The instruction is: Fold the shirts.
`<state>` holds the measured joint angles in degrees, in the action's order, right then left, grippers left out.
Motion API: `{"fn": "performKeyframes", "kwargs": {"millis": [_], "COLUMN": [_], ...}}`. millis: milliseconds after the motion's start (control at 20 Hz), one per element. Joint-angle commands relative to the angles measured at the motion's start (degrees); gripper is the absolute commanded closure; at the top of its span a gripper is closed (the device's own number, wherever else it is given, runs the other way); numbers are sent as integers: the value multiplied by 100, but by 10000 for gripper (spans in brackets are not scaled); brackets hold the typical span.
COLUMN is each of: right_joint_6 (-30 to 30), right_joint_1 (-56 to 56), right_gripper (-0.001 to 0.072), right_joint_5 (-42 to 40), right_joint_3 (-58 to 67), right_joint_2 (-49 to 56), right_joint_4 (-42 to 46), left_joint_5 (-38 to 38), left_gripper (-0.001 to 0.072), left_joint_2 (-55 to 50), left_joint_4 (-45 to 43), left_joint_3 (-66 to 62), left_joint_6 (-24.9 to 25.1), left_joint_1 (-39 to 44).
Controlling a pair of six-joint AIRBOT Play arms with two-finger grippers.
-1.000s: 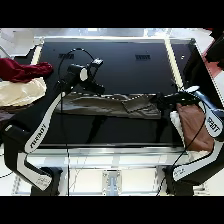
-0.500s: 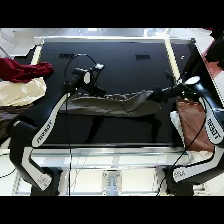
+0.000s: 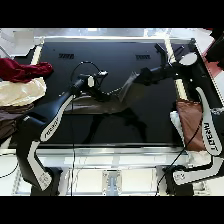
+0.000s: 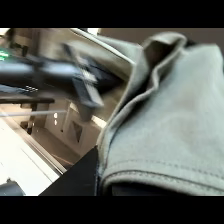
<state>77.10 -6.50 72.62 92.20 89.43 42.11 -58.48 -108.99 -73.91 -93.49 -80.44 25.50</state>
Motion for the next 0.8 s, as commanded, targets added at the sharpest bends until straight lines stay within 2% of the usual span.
{"fn": "performKeyframes", "kwargs": {"millis": [0,150,300,500,750], "right_joint_6": [374,535,542,645,640], "right_joint_1": [-691,-1211,-1652,-2114,-3102], "right_gripper": [704,704,704,705,705], "right_joint_5": [-688,-1172,-1703,-2398,-3766], "right_joint_3": [280,280,280,280,310], "right_joint_2": [-13,-9,-7,125,990], "right_joint_4": [17,15,17,-168,-778], "left_joint_5": [105,70,-33,-791,-1320], "left_gripper": [699,699,699,699,699], "left_joint_2": [-63,-2,411,1499,2472], "left_joint_4": [299,409,-190,-1106,-1174], "left_joint_3": [2,2,2,2,2], "left_joint_6": [118,146,120,118,118], "left_joint_1": [0,-9,-225,-1121,-2542]}}
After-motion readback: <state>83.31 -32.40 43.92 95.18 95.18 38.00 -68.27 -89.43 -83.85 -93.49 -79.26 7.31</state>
